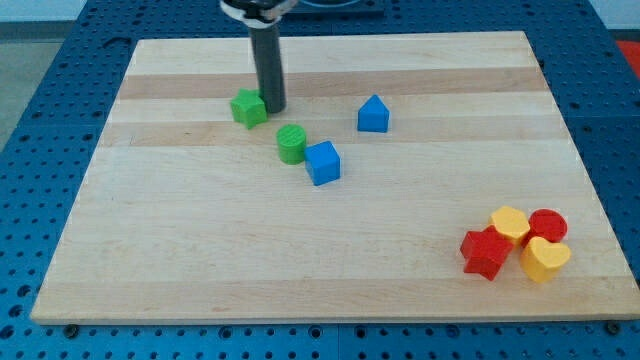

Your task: Slide the green star towards the left

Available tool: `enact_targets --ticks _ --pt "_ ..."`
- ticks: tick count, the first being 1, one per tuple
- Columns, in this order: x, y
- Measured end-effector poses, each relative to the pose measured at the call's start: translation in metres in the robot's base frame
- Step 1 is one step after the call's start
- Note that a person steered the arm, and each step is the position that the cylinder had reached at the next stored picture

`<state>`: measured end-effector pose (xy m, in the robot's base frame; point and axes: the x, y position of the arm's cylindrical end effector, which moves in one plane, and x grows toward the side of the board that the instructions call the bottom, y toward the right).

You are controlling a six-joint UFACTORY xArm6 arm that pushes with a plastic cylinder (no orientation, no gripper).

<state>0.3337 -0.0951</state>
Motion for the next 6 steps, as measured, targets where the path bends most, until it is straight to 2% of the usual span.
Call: enact_targets --ticks 1,2,3,4,5,6 --pt "-0.007 -0.034" --pt "-0.007 -0.019" --pt "0.002 0.046" --pt "0.029 0.045" --pt "0.026 -0.019" --pt "-0.008 -0.079"
